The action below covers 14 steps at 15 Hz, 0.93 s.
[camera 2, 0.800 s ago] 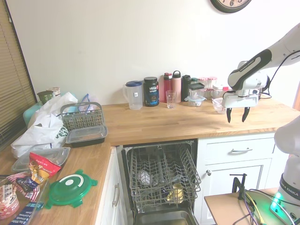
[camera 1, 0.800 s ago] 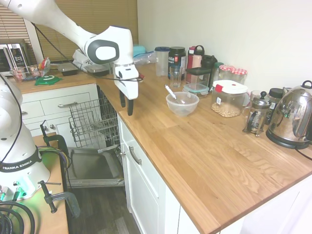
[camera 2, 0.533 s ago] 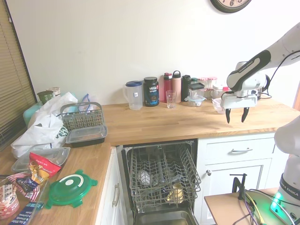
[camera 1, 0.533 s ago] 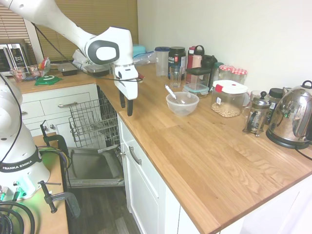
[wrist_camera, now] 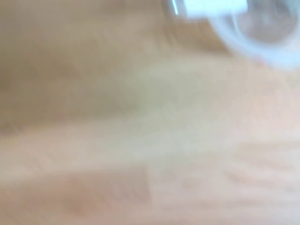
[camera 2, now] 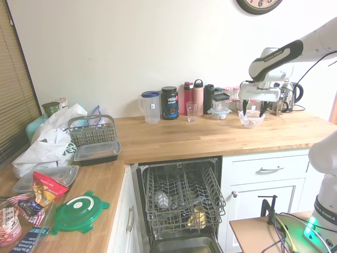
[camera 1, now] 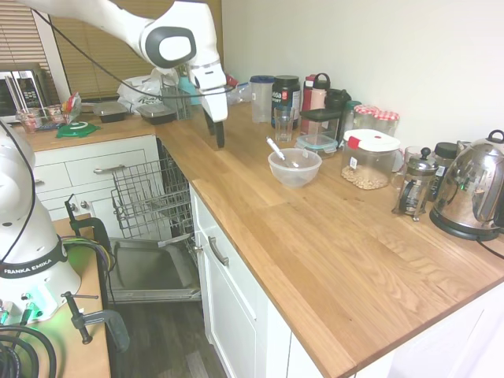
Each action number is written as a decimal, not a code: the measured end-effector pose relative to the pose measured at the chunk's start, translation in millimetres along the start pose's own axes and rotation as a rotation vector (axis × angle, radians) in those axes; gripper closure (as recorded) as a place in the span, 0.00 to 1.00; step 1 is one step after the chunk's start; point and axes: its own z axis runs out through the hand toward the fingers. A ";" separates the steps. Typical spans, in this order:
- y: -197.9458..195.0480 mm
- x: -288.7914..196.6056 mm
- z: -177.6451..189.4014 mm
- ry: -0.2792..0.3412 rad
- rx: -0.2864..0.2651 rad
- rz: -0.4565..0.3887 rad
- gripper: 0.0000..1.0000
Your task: Put the fork in the dishwasher
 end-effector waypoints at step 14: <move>-91.5 119.8 71.6 -0.181 0.017 0.331 0.00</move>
